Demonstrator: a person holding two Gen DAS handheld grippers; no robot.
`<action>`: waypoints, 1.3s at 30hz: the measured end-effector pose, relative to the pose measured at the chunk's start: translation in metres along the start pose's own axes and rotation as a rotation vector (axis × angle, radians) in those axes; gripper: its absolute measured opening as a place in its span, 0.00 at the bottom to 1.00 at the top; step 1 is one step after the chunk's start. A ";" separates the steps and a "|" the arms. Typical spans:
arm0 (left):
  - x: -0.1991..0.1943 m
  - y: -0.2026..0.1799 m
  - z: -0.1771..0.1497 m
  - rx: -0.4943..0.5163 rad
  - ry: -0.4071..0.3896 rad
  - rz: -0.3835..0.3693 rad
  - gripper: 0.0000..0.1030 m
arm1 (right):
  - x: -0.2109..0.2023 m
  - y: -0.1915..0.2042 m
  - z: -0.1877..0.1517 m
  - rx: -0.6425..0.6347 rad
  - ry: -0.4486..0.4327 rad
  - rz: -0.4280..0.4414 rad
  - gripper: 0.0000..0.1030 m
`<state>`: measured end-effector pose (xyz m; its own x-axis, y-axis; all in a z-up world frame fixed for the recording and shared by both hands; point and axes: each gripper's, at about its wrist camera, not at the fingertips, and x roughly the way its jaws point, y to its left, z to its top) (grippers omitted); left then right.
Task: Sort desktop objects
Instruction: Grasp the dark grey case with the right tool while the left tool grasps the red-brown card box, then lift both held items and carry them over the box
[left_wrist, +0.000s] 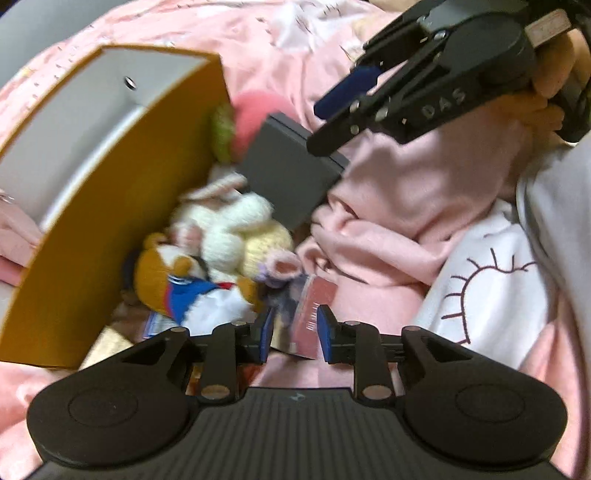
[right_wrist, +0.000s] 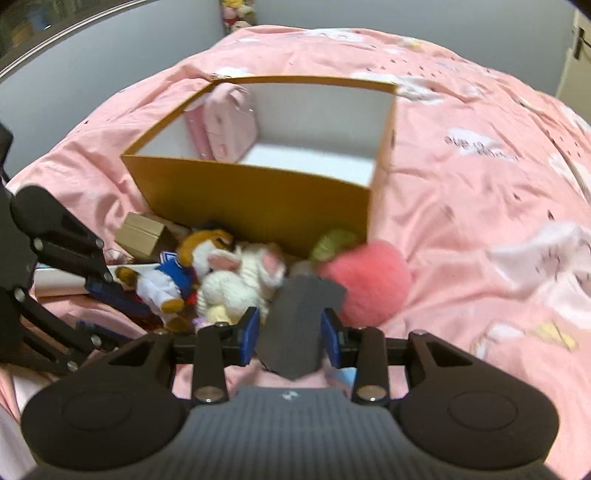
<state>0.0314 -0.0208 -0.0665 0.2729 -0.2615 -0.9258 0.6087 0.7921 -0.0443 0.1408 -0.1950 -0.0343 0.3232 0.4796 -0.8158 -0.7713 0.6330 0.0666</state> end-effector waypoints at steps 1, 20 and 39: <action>0.003 -0.001 0.000 -0.006 0.013 -0.011 0.31 | 0.000 -0.003 -0.002 0.009 0.003 0.002 0.39; 0.035 -0.027 0.004 0.092 0.113 0.125 0.38 | 0.019 -0.022 -0.015 0.140 0.066 0.076 0.46; 0.022 -0.004 0.000 -0.065 0.048 0.071 0.36 | 0.051 -0.045 -0.010 0.330 0.094 0.188 0.35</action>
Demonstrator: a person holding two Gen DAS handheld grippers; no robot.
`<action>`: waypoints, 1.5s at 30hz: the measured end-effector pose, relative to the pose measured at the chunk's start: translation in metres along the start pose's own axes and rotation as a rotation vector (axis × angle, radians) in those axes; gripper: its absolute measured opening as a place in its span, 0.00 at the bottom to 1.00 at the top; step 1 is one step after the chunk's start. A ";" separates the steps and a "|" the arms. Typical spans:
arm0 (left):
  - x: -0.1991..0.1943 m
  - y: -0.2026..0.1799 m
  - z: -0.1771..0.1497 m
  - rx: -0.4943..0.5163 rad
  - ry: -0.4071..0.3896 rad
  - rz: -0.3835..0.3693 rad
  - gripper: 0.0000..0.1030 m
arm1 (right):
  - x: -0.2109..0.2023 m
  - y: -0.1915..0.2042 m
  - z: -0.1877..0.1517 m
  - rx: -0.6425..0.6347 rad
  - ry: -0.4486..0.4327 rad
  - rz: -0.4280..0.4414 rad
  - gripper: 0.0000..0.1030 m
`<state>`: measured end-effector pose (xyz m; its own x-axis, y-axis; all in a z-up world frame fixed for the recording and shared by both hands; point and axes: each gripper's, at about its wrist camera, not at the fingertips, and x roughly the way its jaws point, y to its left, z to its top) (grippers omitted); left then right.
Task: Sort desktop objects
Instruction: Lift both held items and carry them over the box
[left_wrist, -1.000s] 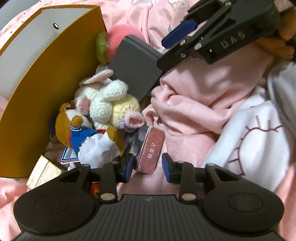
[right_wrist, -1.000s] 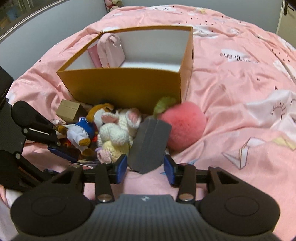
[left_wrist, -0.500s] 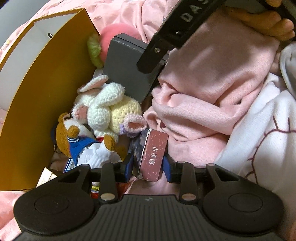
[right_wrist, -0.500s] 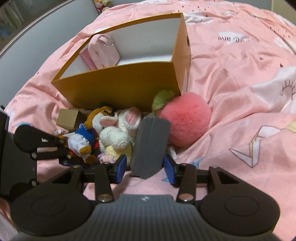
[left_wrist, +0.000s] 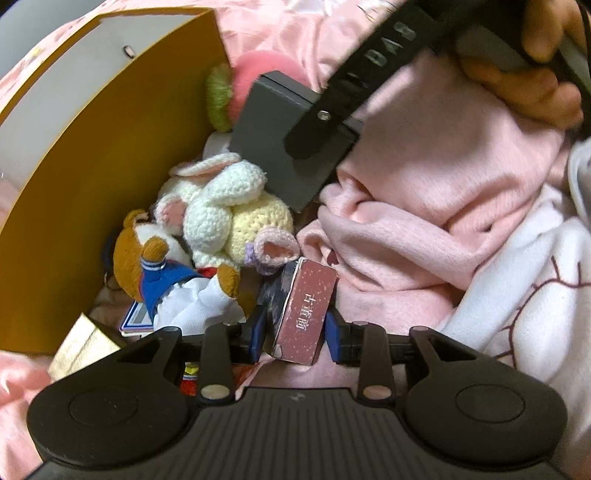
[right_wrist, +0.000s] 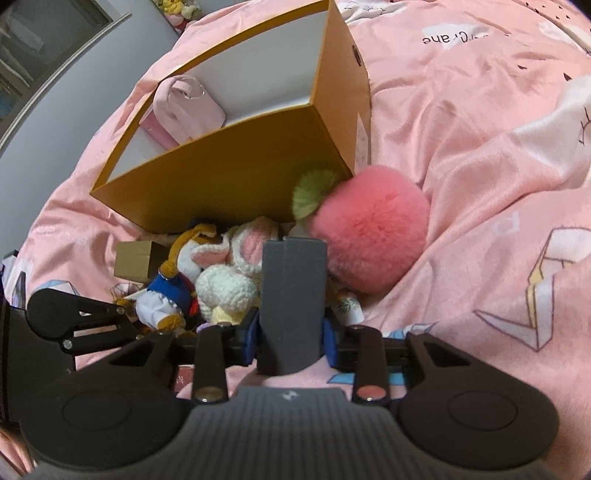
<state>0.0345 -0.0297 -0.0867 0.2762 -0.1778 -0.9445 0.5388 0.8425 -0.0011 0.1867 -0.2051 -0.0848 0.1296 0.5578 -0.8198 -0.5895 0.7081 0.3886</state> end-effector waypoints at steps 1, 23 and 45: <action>-0.003 0.004 -0.001 -0.032 -0.007 -0.011 0.35 | -0.001 0.000 -0.001 -0.003 -0.003 0.000 0.35; -0.123 0.061 -0.002 -0.424 -0.362 0.019 0.25 | -0.081 0.035 0.018 -0.098 -0.239 0.050 0.35; -0.096 0.221 0.081 -0.710 -0.371 0.143 0.25 | 0.001 0.083 0.143 -0.211 -0.247 -0.006 0.35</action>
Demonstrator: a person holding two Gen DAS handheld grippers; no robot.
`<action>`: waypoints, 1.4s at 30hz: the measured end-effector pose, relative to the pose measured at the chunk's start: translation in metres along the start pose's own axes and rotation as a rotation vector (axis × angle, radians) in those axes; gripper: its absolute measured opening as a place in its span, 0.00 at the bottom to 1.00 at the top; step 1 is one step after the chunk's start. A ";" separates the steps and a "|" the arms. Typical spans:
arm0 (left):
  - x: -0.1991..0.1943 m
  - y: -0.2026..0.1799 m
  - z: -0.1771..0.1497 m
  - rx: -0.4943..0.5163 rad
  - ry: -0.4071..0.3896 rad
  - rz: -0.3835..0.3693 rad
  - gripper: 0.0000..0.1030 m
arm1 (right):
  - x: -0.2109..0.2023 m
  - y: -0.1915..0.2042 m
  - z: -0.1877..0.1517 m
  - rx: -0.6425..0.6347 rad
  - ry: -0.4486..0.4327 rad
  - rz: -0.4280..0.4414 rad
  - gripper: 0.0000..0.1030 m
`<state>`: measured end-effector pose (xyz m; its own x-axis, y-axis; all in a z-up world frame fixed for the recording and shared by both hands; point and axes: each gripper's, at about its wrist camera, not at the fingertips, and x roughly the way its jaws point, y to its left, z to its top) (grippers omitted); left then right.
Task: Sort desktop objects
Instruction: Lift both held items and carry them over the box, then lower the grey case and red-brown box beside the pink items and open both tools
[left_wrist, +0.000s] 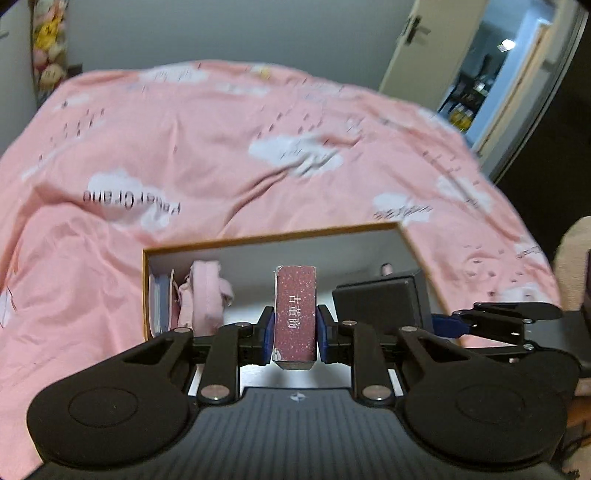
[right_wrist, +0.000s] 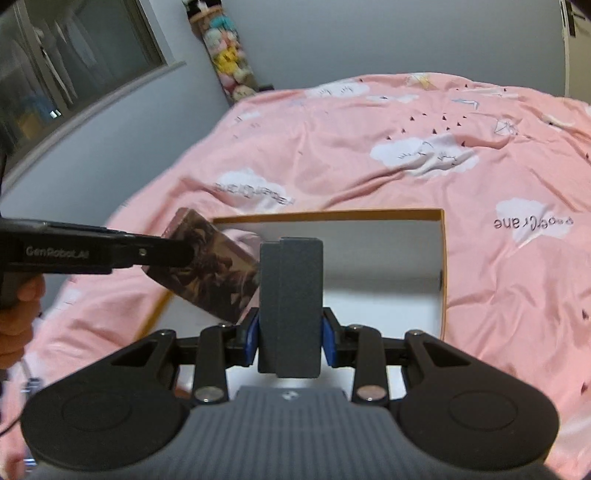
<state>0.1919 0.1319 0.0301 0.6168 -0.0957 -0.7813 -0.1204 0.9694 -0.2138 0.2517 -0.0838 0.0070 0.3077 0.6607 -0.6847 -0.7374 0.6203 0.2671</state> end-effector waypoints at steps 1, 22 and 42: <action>0.010 0.003 0.002 -0.003 0.010 0.013 0.25 | 0.008 0.000 0.001 -0.007 0.010 -0.011 0.35; 0.083 0.016 0.010 -0.007 0.101 0.175 0.25 | 0.133 -0.018 0.026 0.084 0.202 0.006 0.35; 0.067 0.019 0.009 -0.024 0.015 0.097 0.32 | 0.153 -0.011 0.028 0.035 0.224 0.086 0.48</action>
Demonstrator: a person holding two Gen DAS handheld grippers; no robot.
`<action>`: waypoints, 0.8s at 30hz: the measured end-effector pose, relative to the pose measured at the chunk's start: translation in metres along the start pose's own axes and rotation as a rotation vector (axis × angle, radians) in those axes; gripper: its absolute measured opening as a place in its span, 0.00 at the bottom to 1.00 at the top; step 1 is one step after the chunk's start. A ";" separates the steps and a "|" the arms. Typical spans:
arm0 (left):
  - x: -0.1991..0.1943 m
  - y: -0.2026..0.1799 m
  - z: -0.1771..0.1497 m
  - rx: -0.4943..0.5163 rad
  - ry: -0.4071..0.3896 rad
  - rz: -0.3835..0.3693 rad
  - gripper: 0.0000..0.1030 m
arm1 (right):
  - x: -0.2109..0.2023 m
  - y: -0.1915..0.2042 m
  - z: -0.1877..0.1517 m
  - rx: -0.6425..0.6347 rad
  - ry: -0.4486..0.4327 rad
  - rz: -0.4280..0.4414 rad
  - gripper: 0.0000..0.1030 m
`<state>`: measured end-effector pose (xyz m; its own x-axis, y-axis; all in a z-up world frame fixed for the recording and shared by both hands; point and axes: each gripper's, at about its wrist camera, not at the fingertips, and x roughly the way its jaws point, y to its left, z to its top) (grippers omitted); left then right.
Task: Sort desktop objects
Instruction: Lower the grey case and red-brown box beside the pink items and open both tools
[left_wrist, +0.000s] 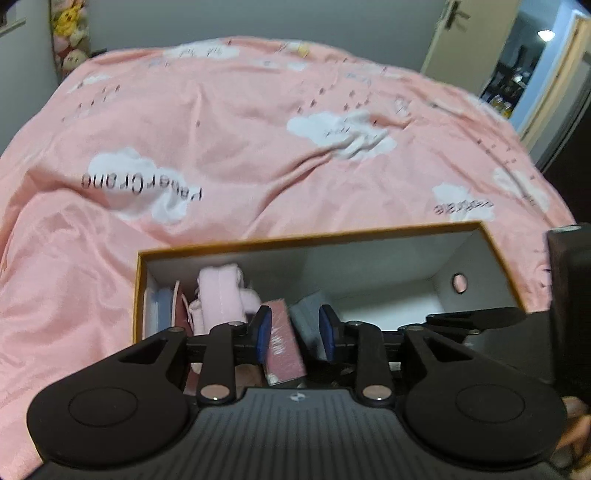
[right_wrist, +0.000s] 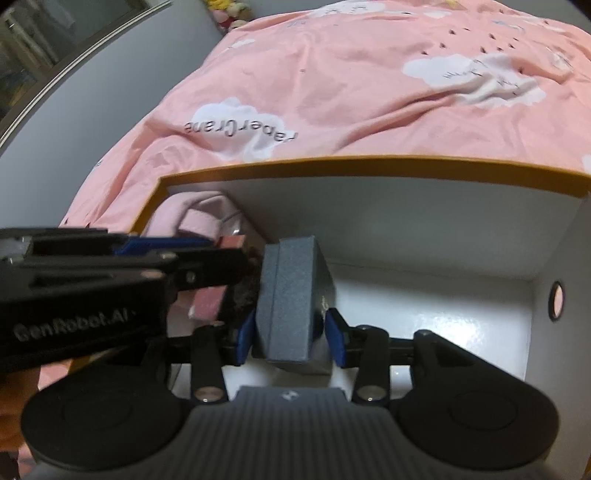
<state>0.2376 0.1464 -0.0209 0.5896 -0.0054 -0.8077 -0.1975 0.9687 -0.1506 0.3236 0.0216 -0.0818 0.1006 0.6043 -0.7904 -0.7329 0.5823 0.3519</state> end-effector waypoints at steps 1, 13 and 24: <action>-0.007 0.000 -0.001 -0.001 -0.022 -0.010 0.32 | -0.001 0.002 0.000 -0.018 -0.001 -0.005 0.55; -0.062 0.042 -0.032 -0.047 -0.075 0.165 0.43 | -0.005 0.028 -0.010 -0.293 0.132 -0.086 0.61; -0.050 0.066 -0.062 -0.135 0.014 0.112 0.42 | 0.022 0.037 -0.007 -0.402 0.210 -0.111 0.34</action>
<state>0.1462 0.1952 -0.0256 0.5473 0.0966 -0.8313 -0.3658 0.9210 -0.1337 0.2936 0.0522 -0.0895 0.0852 0.4027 -0.9114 -0.9320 0.3556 0.0700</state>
